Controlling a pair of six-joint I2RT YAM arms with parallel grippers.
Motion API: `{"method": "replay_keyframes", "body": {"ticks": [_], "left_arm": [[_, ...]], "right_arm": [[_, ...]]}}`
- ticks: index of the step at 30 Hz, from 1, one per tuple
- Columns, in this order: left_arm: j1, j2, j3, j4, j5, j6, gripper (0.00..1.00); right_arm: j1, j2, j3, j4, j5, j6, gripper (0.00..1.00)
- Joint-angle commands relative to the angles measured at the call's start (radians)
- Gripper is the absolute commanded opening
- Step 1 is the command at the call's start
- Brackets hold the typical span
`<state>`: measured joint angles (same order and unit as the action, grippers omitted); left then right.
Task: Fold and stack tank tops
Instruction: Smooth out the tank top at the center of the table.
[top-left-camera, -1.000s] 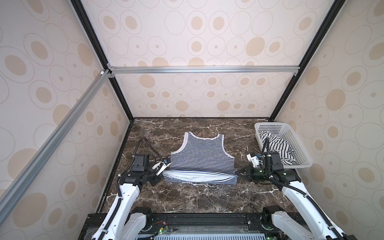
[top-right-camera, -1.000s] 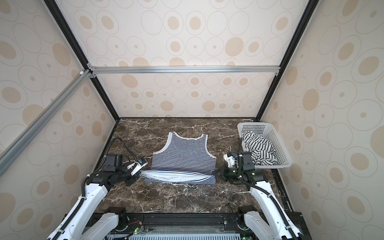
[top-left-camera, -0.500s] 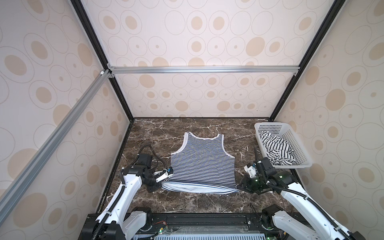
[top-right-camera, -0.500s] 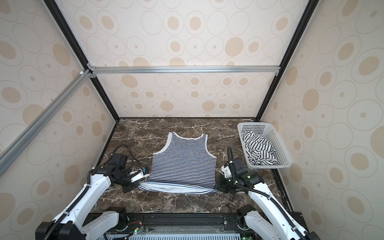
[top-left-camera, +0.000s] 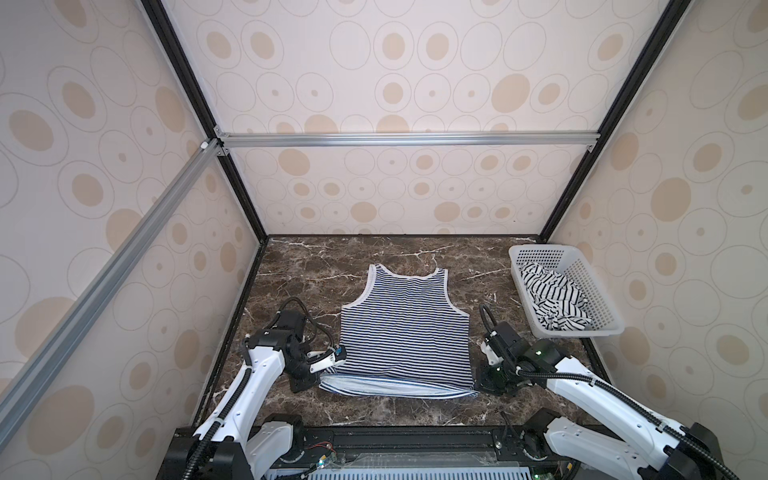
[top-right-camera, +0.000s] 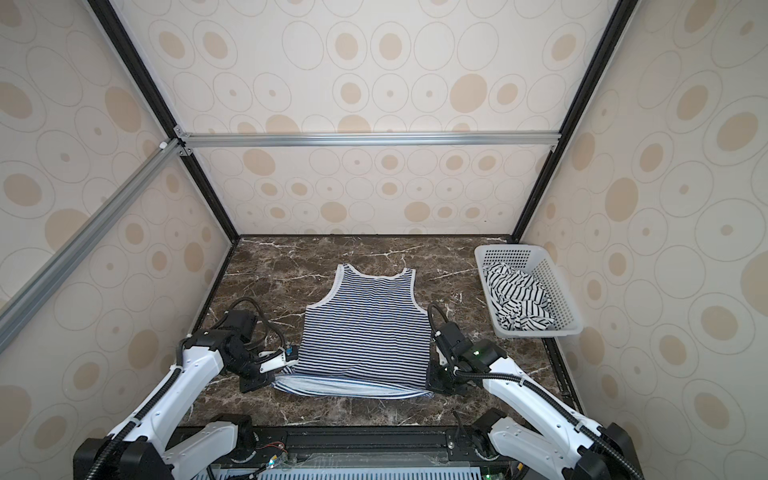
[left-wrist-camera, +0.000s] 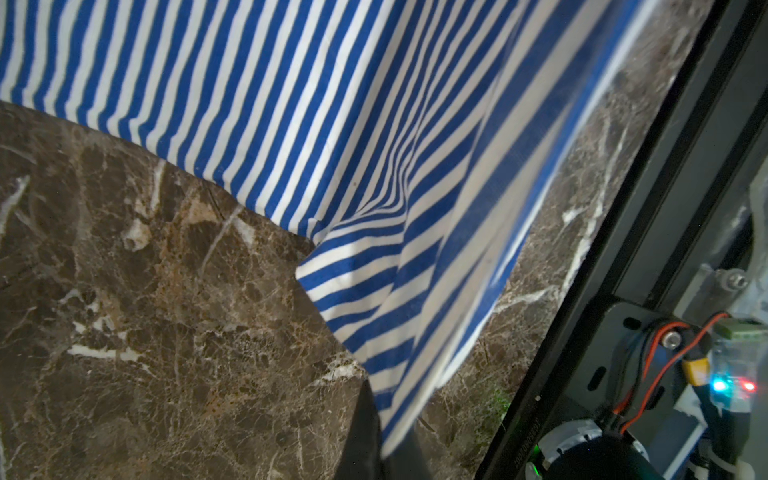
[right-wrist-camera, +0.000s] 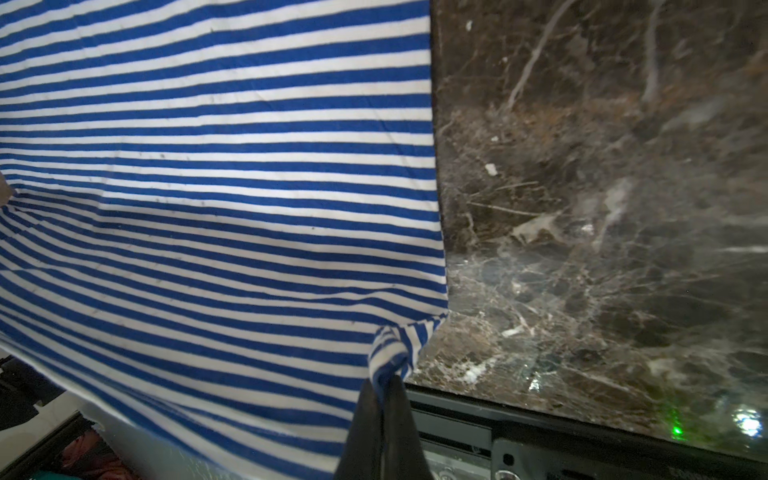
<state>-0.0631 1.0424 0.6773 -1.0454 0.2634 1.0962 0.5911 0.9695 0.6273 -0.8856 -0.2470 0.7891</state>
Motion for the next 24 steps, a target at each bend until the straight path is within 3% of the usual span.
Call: {"method": "replay_keyframes", "body": {"ticks": [1,6,13,15,20,24], "left_arm": [[-0.001,0.004,-0.004,-0.010,-0.049,0.048,0.07],[-0.035,0.015,-0.013,0.021,-0.098,0.062,0.18],[-0.057,0.020,-0.012,0.020,-0.125,0.067,0.20],[-0.057,0.007,-0.009,0.016,-0.126,0.072,0.23],[-0.057,-0.004,0.040,-0.001,-0.131,0.086,0.43],[-0.057,0.005,0.109,-0.005,-0.128,0.085,0.45]], "right_arm": [[0.032,0.025,-0.011,-0.017,0.067,0.035,0.01],[0.061,0.077,0.006,0.000,0.081,0.034,0.02],[0.109,0.109,0.035,-0.003,0.097,0.050,0.03],[0.121,0.107,0.029,-0.004,0.097,0.057,0.06],[0.138,0.086,0.035,-0.012,0.092,0.064,0.15],[0.147,0.072,0.050,-0.020,0.082,0.064,0.21]]}}
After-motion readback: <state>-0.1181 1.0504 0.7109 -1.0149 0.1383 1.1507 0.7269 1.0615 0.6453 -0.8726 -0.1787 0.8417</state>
